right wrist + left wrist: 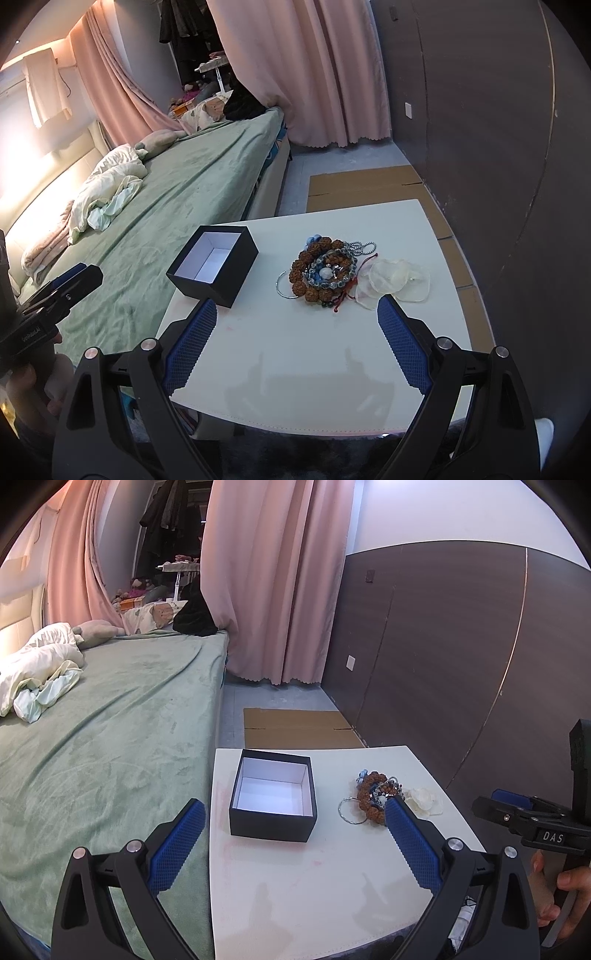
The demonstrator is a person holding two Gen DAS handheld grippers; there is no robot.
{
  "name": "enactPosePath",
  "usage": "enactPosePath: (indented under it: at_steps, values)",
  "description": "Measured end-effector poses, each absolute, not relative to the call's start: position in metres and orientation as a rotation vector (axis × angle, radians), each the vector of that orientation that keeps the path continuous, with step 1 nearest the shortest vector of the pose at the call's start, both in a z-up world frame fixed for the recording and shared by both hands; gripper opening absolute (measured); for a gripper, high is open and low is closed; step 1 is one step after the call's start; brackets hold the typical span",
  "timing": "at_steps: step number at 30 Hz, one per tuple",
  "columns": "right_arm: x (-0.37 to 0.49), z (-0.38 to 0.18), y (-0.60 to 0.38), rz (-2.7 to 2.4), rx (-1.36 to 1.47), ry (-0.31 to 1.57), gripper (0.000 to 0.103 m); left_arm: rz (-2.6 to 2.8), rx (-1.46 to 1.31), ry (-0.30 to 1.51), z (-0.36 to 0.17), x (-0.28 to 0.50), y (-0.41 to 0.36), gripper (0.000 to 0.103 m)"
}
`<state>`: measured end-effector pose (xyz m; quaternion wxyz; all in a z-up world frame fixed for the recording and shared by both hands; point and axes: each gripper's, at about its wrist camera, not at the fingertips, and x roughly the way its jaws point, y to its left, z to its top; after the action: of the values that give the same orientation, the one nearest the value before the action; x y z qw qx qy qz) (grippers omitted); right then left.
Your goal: Organize jewelry
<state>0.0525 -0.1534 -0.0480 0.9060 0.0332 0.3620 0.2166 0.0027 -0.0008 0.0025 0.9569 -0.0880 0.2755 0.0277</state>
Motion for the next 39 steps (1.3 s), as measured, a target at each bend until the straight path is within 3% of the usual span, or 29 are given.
enactPosePath:
  at_steps: [18,31,39]
  values:
    - [0.051,-0.045,-0.156,0.431,0.086,0.749,0.089,0.036,-0.182,0.546,0.002,-0.002,0.000,0.094]
    - [0.081,-0.056,-0.191,0.336,0.272,0.823,0.089,-0.033,-0.210,0.539,-0.001,0.020,-0.016,0.094]
    - [0.104,-0.068,-0.211,0.299,0.395,0.856,0.089,-0.092,-0.196,0.580,-0.008,0.046,-0.036,0.081]
